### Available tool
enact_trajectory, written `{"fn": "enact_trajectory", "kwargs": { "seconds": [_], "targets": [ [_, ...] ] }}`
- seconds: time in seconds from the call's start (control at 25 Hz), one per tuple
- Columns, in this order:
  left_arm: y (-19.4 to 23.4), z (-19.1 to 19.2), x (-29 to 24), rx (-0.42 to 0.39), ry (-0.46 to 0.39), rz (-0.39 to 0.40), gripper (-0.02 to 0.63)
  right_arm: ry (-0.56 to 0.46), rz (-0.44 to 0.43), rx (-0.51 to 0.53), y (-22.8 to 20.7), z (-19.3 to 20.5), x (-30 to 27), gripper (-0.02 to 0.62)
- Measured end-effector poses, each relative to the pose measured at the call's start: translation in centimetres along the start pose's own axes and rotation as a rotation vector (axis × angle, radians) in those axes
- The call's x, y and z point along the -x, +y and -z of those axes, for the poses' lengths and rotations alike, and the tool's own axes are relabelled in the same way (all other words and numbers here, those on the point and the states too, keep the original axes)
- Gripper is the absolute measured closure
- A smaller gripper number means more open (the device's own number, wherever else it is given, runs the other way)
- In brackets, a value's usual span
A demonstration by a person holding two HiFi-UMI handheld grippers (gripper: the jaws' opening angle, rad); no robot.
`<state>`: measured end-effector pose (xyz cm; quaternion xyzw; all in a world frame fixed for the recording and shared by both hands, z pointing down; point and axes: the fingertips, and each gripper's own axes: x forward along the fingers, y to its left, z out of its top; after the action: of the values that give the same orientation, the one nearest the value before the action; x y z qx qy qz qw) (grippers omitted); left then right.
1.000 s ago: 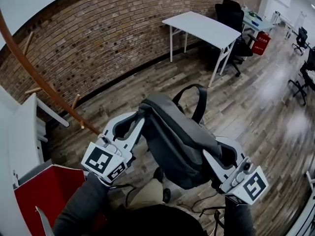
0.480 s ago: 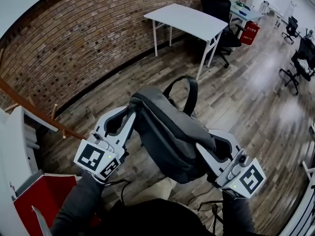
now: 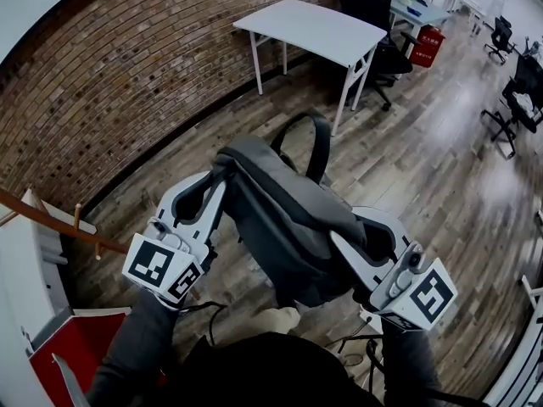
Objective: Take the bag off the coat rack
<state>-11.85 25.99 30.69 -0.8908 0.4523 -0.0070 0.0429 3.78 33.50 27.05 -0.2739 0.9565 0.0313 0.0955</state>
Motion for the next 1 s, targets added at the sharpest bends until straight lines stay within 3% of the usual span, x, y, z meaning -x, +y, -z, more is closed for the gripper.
{"fn": "enact_trajectory", "kwargs": {
  "seconds": [0.44,1.0],
  "targets": [
    [4.3,0.4,-8.2,0.021,0.061,-0.068,0.54,0.077,-0.016,-0.067,-8.0,0.1,-4.3,0.505],
    [7.0,0.0,-16.8,0.0,0.074,-0.078,0.54,0.083,-0.028,-0.099,-16.4,-0.2,-6.7,0.506]
  ]
}}
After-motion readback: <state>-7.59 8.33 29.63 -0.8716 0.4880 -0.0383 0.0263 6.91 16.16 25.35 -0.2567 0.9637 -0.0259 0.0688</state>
